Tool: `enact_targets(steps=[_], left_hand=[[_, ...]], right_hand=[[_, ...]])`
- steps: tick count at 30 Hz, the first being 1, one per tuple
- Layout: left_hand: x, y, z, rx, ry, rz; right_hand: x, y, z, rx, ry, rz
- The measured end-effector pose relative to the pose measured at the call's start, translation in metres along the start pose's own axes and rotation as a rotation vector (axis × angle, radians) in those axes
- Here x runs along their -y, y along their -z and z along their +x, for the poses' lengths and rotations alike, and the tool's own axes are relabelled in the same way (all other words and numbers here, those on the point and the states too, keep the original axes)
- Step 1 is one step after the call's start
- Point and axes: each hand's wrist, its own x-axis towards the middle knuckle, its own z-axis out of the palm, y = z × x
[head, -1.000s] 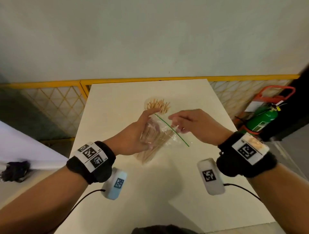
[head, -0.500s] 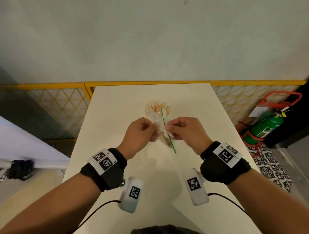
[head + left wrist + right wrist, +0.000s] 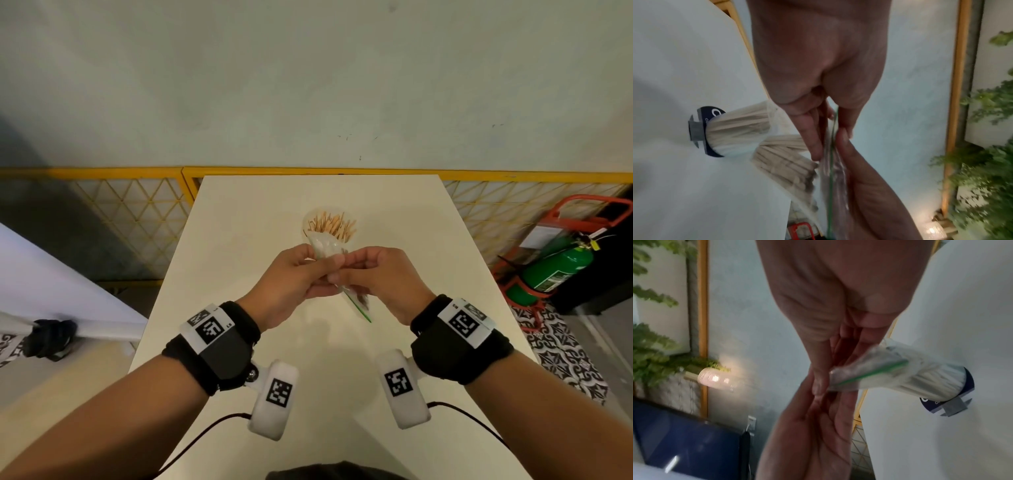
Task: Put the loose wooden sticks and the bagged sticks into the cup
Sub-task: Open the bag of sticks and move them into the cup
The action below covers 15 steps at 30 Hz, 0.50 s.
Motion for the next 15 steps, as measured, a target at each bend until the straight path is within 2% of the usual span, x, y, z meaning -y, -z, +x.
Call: enact_targets(steps=[2, 5, 10, 13, 15], left_hand=[[-0.002, 0.005, -0.001, 0.058, 0.022, -0.057], [-0.005, 0.008, -0.003, 0.074, 0.02, -0.114], [-0.007, 0.007, -0.004, 0.052, 0.009, -0.051], [-0.009, 0.004, -0.005, 0.009, -0.009, 0.223], [-0.012, 0.004, -0.004, -0.079, -0.024, 0.438]], right_hand=[[0.001, 0.005, 0.002, 0.069, -0.051, 0.068], [0.001, 0.008, 0.004, 0.144, -0.083, 0.123], [-0.001, 0.008, 0.008, 0.141, -0.066, 0.085], [-0.004, 0.004, 0.009, 0.084, 0.015, -0.112], [-0.006, 0.004, 0.011, -0.026, 0.115, -0.418]])
